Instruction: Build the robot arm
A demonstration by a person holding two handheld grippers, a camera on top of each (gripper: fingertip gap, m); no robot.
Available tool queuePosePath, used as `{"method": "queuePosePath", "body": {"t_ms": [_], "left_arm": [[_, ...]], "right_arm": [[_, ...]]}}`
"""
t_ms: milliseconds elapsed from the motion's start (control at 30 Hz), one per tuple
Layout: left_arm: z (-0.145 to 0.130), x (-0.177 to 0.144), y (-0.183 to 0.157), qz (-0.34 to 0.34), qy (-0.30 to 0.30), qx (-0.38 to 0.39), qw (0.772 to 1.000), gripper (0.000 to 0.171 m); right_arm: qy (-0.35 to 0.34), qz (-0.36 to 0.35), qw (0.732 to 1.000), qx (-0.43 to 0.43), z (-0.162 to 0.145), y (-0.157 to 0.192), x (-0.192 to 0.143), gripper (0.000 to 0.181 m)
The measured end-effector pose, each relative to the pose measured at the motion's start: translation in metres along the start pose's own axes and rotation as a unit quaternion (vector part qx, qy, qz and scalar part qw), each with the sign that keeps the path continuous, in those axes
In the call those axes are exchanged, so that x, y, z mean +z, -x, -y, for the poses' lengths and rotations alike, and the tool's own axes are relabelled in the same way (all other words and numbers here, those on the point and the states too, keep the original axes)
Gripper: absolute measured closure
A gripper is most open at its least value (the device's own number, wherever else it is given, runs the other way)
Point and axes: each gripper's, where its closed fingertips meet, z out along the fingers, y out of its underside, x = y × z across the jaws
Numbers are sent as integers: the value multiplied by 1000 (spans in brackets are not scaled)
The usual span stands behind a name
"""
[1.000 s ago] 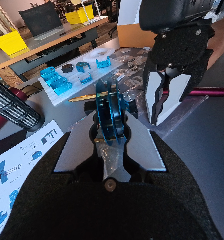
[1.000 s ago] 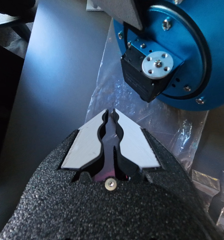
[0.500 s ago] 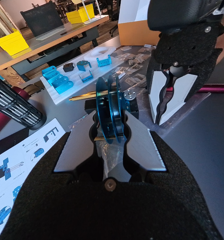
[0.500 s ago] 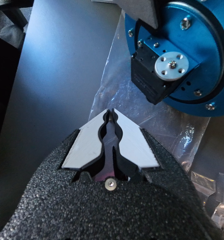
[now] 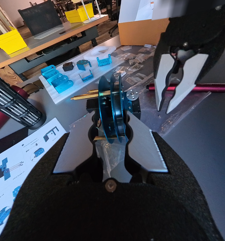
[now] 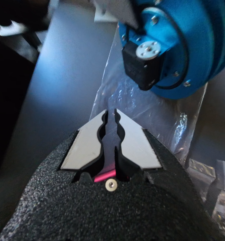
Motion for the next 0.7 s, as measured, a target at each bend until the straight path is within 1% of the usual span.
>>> {"method": "queuePosePath", "body": {"t_ms": [67, 167, 233, 400, 700], "left_arm": [[0, 0, -2, -4, 1, -1, 1000, 136], [0, 0, -2, 3, 2, 4, 1000, 136], [0, 0, -2, 4, 3, 5, 1000, 136], [1, 0, -2, 6, 4, 7, 1000, 136], [2, 1, -3, 9, 4, 15, 1000, 136]], "right_arm": [[27, -16, 999, -23, -5, 4, 3, 168], [50, -32, 998, -35, -9, 1, 8, 166], [67, -30, 996, -46, -16, -1, 11, 166], [37, 7, 998, -53, -14, 2, 11, 169], [17, 26, 998, -56, -15, 3, 12, 174]]}}
